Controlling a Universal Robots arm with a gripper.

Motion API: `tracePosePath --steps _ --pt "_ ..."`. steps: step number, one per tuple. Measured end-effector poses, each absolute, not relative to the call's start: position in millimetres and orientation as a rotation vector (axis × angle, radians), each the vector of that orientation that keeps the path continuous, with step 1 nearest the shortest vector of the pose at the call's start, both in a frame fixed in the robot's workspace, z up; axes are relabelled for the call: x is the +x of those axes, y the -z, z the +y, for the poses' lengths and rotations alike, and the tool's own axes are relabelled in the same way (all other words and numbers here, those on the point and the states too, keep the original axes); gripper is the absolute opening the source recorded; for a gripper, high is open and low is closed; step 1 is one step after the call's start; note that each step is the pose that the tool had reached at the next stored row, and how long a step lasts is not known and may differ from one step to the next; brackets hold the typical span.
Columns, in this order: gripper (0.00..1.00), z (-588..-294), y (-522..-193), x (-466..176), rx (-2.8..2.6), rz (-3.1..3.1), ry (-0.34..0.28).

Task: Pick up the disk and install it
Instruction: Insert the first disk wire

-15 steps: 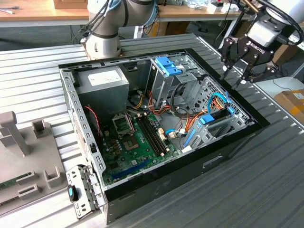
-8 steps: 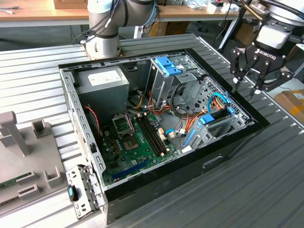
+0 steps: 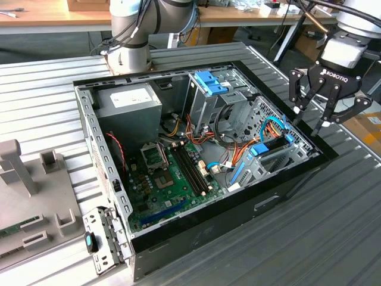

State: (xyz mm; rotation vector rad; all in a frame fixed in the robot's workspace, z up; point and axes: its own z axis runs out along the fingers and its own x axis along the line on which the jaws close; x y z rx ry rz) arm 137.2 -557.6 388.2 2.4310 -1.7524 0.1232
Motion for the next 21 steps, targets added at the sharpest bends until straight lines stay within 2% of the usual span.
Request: tracePosePath --steps 7,8,12,21 --pt "0.44 -558.8 -386.8 126.0 2.439 -1.758 -0.113" --pt "0.44 -559.2 -386.8 124.4 2.473 -1.782 -0.071" --pt "0.44 -564.0 -386.6 124.3 2.522 -1.816 -0.006" --pt "0.44 -574.5 -386.7 124.3 2.531 -1.824 0.008"
